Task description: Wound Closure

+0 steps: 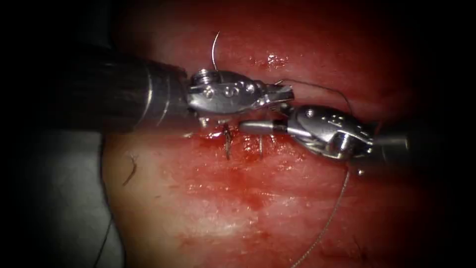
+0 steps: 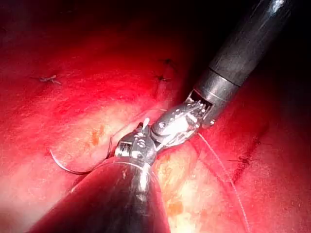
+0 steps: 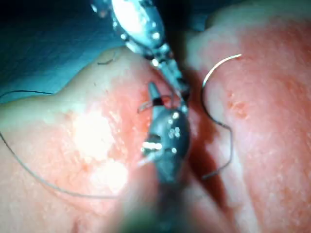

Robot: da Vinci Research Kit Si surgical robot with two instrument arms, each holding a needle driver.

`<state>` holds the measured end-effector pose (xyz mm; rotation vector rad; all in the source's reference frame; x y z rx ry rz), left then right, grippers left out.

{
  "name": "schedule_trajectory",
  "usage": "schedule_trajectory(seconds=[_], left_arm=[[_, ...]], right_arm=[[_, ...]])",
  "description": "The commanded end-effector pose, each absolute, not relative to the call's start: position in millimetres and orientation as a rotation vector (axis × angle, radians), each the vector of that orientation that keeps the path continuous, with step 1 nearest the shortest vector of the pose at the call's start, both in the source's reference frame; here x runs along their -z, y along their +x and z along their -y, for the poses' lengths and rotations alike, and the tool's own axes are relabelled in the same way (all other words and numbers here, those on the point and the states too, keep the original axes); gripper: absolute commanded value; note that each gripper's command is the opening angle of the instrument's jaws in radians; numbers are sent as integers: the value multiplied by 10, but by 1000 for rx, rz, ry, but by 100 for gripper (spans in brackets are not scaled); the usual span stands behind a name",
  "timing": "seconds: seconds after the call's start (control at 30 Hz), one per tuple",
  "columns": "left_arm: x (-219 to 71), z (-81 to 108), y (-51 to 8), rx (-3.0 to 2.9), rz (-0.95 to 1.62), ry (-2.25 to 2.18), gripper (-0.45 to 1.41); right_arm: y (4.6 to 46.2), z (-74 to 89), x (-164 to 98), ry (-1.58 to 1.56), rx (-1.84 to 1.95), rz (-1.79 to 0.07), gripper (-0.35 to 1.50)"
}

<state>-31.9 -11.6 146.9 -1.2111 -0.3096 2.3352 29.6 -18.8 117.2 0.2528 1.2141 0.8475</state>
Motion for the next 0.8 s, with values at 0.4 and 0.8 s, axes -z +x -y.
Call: schedule_trajectory(seconds=[0.4, 0.8], left_arm=[[-1476, 123, -325, -2333, 322, -1217, -45], [-1477, 125, -326, -2332, 329, -1225, -45]], right_arm=[[327, 194, -1188, 235, -831, -1222, 103], [339, 194, -1194, 196, -789, -1261, 39]])
